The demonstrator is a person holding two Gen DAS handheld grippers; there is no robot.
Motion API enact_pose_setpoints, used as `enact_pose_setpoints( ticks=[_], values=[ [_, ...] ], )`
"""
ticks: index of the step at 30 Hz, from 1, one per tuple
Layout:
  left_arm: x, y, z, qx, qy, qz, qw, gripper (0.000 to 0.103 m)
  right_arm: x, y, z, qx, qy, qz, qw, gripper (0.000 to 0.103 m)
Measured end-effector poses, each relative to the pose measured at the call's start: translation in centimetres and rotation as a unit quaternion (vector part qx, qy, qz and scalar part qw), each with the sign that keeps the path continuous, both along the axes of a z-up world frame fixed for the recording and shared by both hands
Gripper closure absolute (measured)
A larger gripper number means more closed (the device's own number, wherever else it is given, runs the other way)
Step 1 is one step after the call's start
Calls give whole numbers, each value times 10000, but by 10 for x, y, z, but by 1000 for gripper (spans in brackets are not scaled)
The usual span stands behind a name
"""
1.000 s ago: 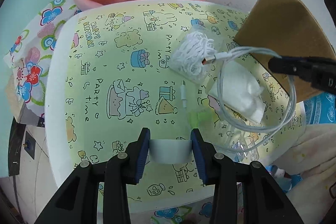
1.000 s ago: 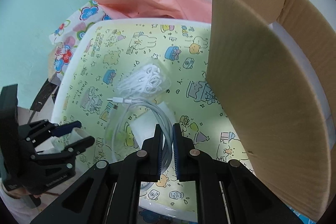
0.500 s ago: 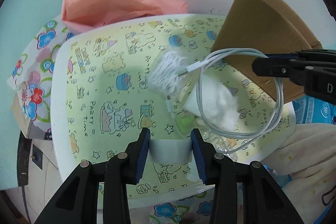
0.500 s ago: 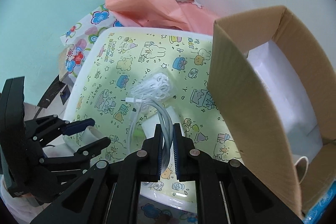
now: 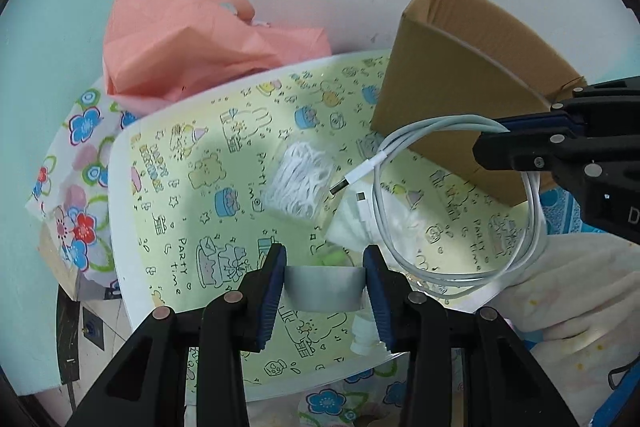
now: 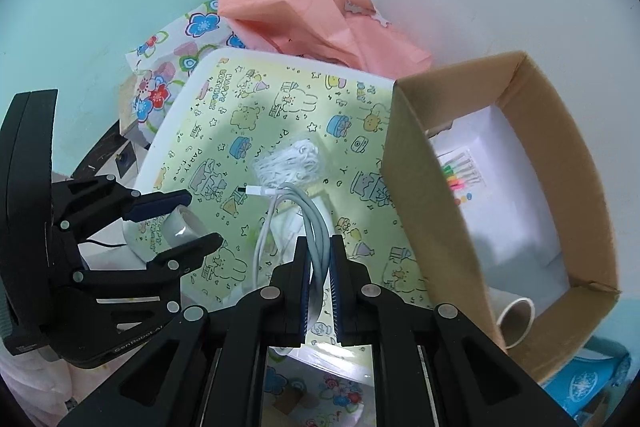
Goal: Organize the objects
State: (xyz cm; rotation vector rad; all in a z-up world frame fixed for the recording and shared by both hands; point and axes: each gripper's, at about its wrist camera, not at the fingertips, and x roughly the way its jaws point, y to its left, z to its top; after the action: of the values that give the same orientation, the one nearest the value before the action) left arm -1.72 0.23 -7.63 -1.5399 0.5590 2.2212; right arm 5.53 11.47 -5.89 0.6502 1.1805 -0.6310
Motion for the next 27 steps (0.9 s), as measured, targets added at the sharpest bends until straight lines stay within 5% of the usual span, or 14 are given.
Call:
enact_pose_setpoints(
  ticks=[21,27],
  values=[
    [21,37,38,111,149,-354,9992,62,-19,14,42,-179,772,554,9953,91],
    [24,51,57,80,262,-424,9987,62,-27,16,60,-164,606,547,9965,91]
  ],
)
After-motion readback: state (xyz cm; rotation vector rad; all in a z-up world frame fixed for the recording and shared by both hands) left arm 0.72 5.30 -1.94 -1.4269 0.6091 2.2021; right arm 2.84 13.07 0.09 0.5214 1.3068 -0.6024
